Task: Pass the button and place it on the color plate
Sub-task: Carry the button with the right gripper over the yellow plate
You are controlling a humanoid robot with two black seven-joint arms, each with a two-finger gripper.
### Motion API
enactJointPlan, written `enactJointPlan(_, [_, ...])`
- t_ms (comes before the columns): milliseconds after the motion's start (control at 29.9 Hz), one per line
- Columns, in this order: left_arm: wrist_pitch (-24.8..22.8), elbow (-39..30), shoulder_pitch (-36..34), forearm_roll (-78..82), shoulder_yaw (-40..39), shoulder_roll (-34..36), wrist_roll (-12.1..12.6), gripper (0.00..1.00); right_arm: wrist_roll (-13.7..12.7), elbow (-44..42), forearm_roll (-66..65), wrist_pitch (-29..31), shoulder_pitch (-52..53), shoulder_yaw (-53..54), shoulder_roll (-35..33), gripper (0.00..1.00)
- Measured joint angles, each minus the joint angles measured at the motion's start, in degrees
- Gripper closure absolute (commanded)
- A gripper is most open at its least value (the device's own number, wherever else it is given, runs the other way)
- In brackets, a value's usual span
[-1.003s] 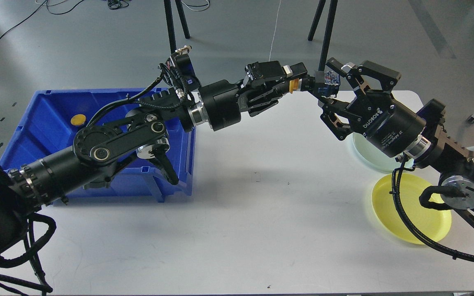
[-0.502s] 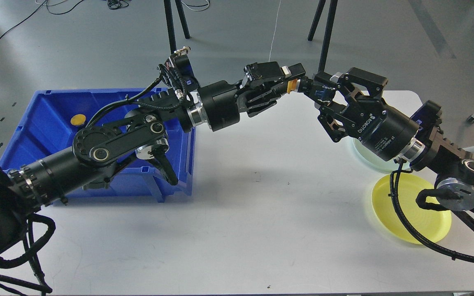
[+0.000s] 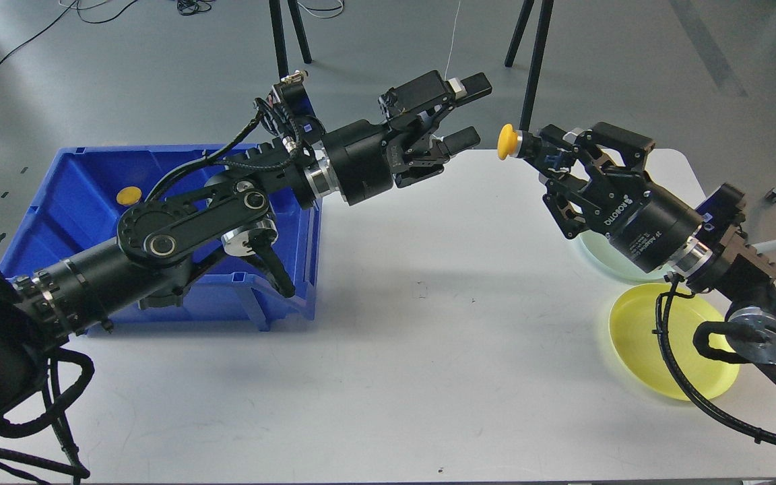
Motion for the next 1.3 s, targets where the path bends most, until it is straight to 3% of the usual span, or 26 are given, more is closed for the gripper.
enactJointPlan(234, [-0.04, 0.50, 0.08, -0.04, 0.00, -0.14, 0.00, 0.01, 0.30, 0.57, -2.15, -2.44, -16.20, 10.43, -11.24, 1.00])
enactJointPlan(435, [-0.06, 0.69, 0.08, -0.04, 0.00, -0.20, 0.00, 0.01, 3.02, 0.49, -11.58, -15.30, -28.09, 11.01, -16.95, 1.00])
enactJointPlan(702, [0.13, 0.70, 0.08, -0.04, 0.00, -0.26, 0.02, 0.01, 3.38, -0.04, -30.74, -30.85, -34.12, 8.32, -17.34, 0.99])
enactJointPlan(970, [0.25, 0.70, 0.08, -0.04, 0.00, -0.25, 0.03, 0.01, 3.31, -4.19, -35.05, -32.70, -33.27, 2.76, -17.42, 0.99])
enactJointPlan(1170, [0.29, 0.70, 0.08, -0.04, 0.00, -0.26, 0.03, 0.01, 3.20, -7.17, -35.18, -32.73, -29.52, -0.82, -17.31, 0.82])
enactJointPlan(1304, [0.34, 0.70, 0.08, -0.04, 0.00, -0.38, 0.03, 0.01, 2.93, -7.37, -35.11, -32.73, -25.62, -4.78, -16.86, 0.77])
